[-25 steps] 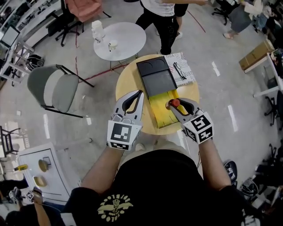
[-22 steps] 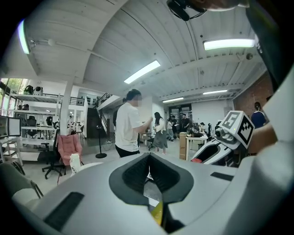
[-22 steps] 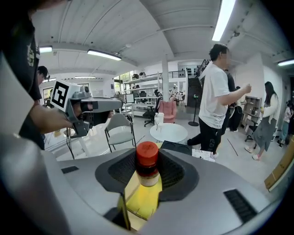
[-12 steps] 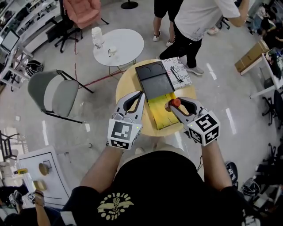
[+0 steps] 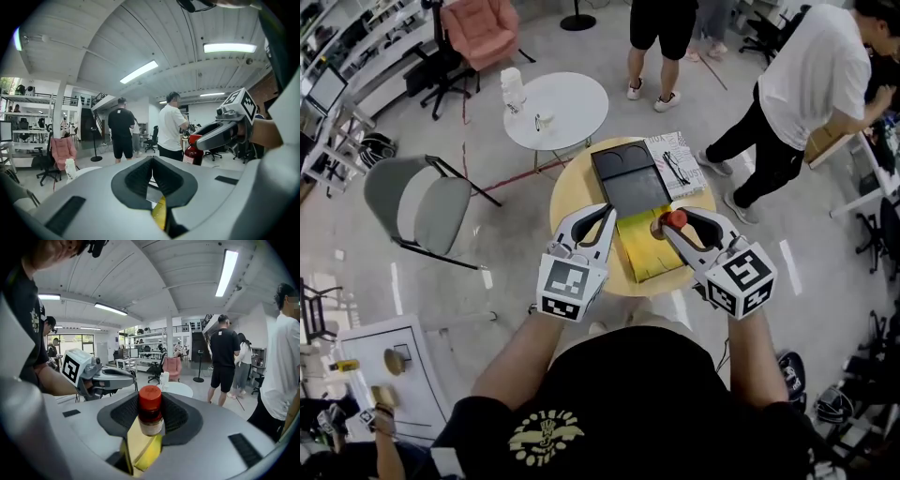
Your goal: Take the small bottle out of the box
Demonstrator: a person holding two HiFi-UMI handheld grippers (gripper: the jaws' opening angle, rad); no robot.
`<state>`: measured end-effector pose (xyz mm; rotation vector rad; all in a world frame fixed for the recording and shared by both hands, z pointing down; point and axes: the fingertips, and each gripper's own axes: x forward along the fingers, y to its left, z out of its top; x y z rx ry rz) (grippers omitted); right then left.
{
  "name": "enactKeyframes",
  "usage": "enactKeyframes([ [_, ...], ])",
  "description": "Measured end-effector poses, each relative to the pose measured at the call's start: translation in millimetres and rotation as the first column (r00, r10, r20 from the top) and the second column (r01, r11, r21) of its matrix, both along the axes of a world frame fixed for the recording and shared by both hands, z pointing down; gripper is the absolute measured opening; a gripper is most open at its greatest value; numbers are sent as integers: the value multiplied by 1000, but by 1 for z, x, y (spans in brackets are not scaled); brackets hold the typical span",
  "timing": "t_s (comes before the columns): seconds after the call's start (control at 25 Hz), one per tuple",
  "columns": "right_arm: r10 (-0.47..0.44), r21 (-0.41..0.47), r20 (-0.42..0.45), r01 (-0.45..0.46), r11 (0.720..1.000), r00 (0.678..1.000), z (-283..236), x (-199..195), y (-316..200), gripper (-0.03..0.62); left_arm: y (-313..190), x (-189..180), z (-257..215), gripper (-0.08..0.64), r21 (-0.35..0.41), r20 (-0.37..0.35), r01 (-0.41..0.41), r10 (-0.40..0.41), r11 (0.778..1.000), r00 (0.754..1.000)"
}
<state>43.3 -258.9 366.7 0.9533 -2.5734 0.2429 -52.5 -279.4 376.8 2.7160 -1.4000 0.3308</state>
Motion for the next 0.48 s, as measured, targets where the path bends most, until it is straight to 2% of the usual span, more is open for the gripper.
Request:
enactKeyframes([
  [0.48,-2,46,20,1,999,1000,-23,-10,15,153,11,2,-12,17,24,8,-27,27,999,1000],
])
